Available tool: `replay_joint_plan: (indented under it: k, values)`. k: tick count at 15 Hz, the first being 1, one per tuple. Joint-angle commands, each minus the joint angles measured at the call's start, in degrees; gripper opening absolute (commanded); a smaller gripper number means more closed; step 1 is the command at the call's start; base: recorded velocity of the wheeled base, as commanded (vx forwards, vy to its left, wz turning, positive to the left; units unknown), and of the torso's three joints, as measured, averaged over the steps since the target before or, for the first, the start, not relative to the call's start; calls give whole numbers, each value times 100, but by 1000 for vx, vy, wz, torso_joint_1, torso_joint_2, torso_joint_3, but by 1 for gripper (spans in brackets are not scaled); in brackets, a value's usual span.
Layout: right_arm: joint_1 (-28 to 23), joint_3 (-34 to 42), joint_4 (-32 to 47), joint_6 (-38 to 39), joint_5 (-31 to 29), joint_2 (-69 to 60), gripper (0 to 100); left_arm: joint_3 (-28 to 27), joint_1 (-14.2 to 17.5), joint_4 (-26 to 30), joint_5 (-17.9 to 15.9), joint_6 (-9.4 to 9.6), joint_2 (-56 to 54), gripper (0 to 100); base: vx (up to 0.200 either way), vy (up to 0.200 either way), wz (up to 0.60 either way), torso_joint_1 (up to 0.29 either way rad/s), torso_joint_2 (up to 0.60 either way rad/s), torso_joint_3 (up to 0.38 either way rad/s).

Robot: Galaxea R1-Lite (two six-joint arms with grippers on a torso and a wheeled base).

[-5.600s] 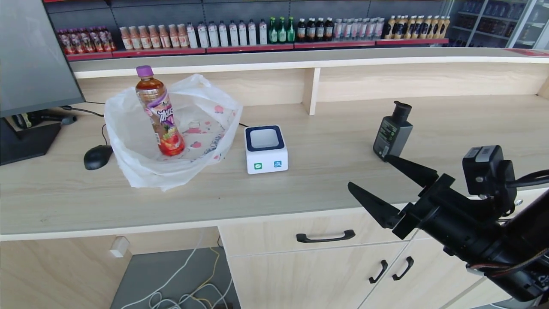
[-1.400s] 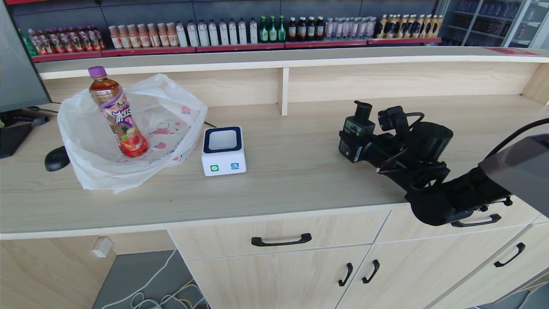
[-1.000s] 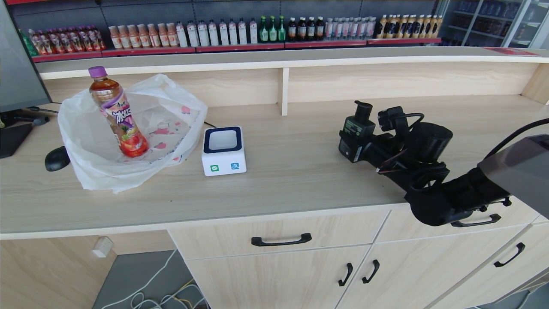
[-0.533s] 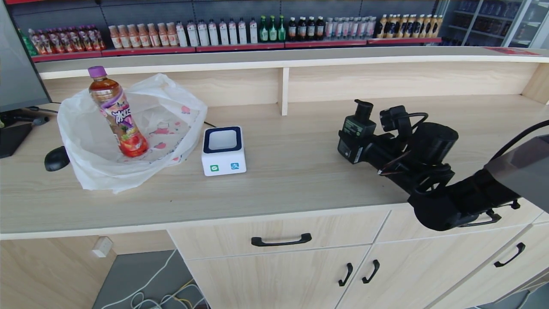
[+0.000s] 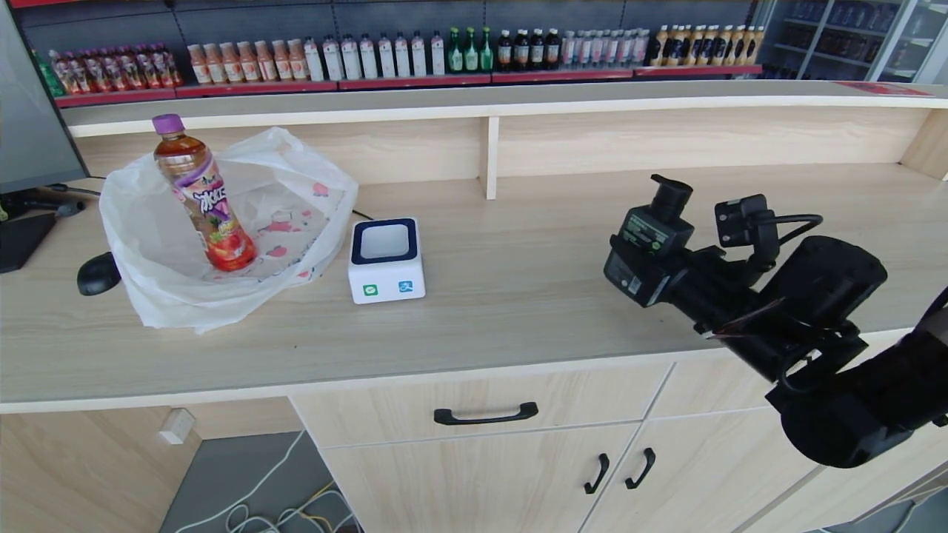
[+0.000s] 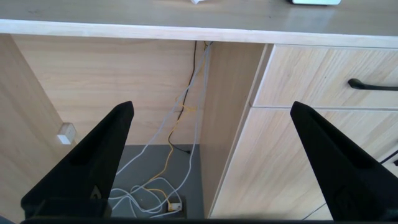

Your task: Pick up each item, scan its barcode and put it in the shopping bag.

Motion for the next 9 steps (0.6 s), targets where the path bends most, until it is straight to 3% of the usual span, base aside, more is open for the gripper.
replay_joint_plan:
  k: [1,6,9]
  values:
    - [38,469,-103,81,17,-530,0,0,0,0,0,-2,0,100,0,0,0,0,0,0]
    - [380,1278,-112,292,140,-1479,0,0,0,0,0,-2,0,100,0,0,0,0,0,0]
    - [872,1858,-112,582,149,-2095,0,0,0,0,0,-2,0,100,0,0,0,0,0,0]
